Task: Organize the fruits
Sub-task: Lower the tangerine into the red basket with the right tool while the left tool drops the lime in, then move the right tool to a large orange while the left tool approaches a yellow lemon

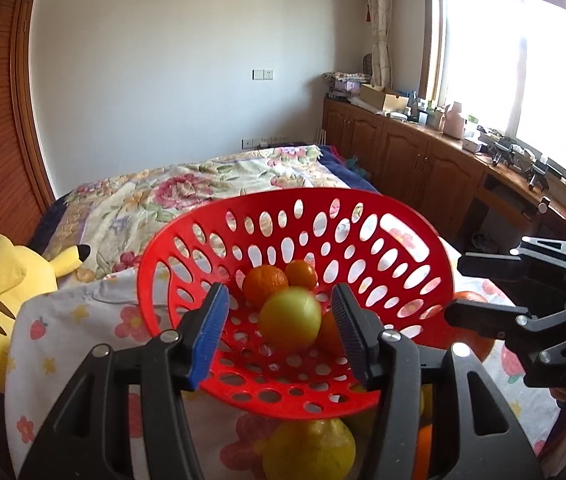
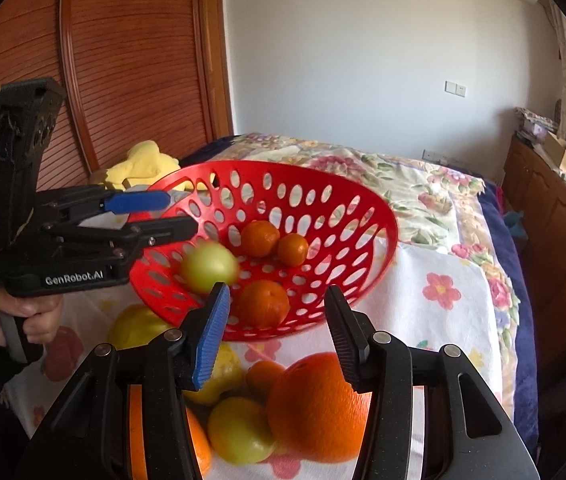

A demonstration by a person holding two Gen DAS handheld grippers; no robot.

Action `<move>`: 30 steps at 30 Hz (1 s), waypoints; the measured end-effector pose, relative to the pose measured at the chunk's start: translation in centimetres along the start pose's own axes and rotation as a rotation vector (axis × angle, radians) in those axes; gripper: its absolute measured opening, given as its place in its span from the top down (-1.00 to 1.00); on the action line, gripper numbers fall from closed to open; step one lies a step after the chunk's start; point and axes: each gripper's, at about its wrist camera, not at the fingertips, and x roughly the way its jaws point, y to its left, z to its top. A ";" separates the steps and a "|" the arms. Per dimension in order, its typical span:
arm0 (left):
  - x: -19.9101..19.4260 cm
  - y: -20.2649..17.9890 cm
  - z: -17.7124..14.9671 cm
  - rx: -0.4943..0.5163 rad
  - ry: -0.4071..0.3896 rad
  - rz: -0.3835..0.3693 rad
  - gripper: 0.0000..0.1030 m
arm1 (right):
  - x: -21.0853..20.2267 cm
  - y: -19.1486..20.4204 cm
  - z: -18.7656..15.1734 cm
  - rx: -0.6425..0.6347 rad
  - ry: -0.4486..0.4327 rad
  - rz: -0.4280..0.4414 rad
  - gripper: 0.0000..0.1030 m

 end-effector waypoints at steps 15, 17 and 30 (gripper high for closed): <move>-5.9 0.3 -3.3 0.007 -0.047 -0.023 -0.10 | -3.0 3.1 -2.6 0.050 0.011 -0.023 -0.09; -6.4 0.5 -3.9 0.010 -0.044 -0.026 -0.10 | -3.2 3.6 -3.0 0.057 0.017 -0.029 -0.11; -7.6 1.0 -8.6 0.020 0.002 0.008 -0.10 | -3.9 6.2 -6.1 0.110 0.028 -0.046 -0.34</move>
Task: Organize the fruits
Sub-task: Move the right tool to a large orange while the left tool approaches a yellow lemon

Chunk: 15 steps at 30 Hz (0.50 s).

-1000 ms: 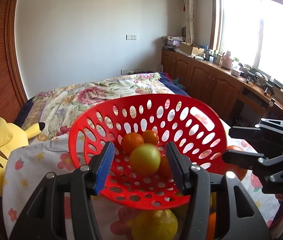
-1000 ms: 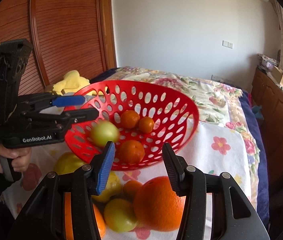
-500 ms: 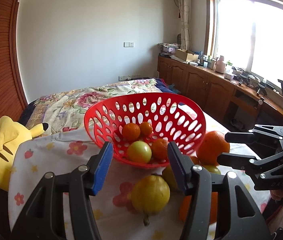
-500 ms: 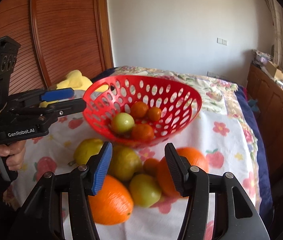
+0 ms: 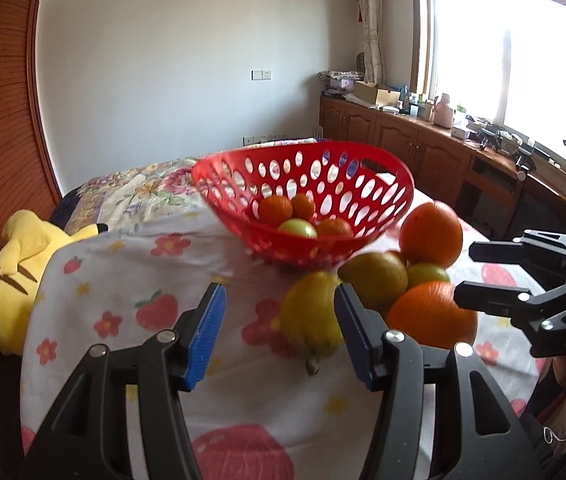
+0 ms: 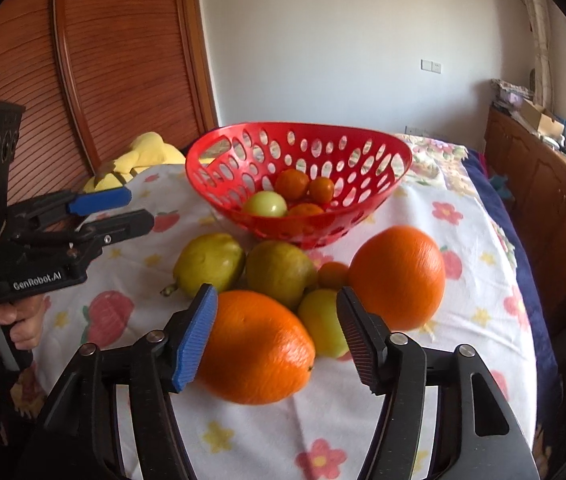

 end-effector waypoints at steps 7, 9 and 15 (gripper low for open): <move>0.7 0.1 -2.4 -0.016 0.043 0.009 -0.10 | 0.9 1.0 -1.2 0.019 0.015 0.012 -0.54; 0.9 0.1 -3.0 -0.019 0.051 0.007 -0.10 | 1.0 1.2 -1.4 0.024 0.016 0.017 -0.61; 1.2 0.1 -4.3 -0.030 0.060 0.006 -0.10 | 1.5 1.4 -1.6 0.037 0.020 0.024 -0.69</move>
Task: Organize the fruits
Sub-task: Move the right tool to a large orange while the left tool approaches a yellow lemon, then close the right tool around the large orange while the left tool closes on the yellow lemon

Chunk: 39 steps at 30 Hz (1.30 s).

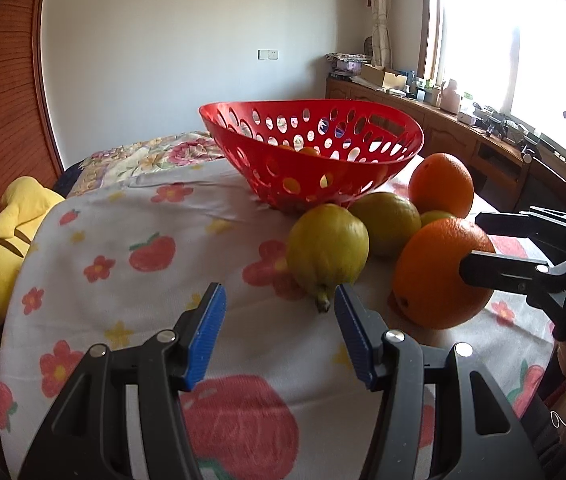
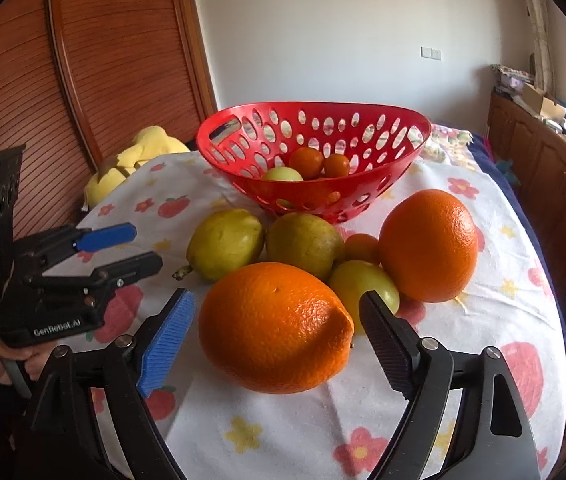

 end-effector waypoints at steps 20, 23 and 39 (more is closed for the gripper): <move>-0.1 0.1 -1.2 -0.013 0.026 -0.015 -0.10 | 2.9 0.9 -1.6 -0.035 0.061 -0.049 -0.92; -0.1 0.0 -1.2 -0.010 0.027 -0.012 -0.10 | 3.1 1.3 -1.9 -0.070 0.058 -0.070 -1.00; 0.2 -1.1 0.7 0.014 0.022 -0.013 -0.10 | 2.8 1.3 -2.5 -0.081 0.018 -0.094 -0.90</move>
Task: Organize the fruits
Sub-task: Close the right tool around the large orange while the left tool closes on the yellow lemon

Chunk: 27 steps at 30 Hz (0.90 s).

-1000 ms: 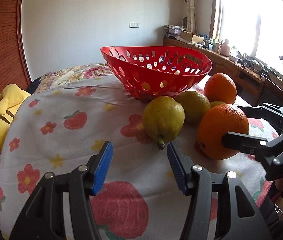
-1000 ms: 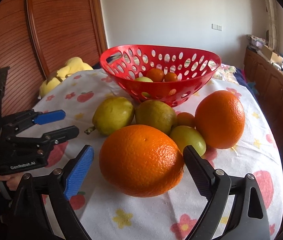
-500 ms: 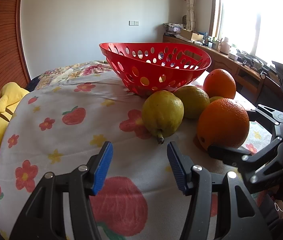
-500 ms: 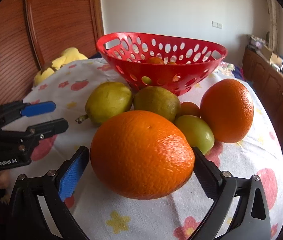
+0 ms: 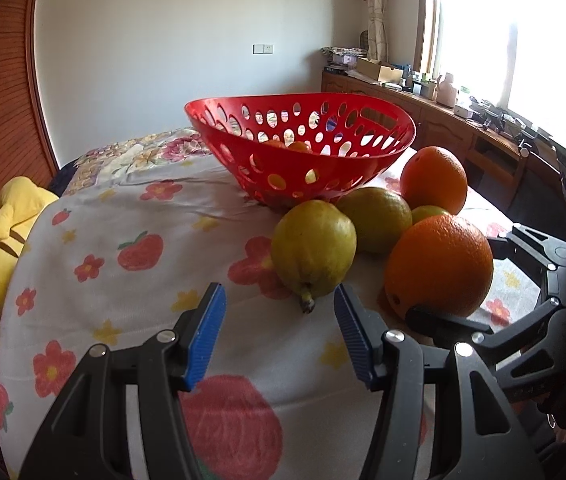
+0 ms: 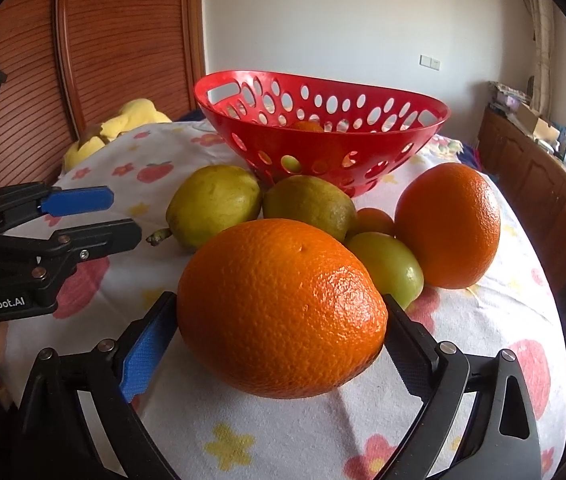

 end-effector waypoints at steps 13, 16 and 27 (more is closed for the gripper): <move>1.5 -1.5 3.0 0.033 0.004 -0.032 -0.27 | -1.4 -0.5 -0.7 0.010 -0.013 0.041 -0.89; 2.1 -1.9 3.3 0.042 0.015 -0.034 -0.27 | -1.8 -0.8 -0.7 0.015 -0.021 0.043 -0.89; 5.1 -2.6 3.5 0.069 0.080 -0.009 -0.27 | -1.9 -2.1 -1.2 0.042 -0.021 0.047 -0.89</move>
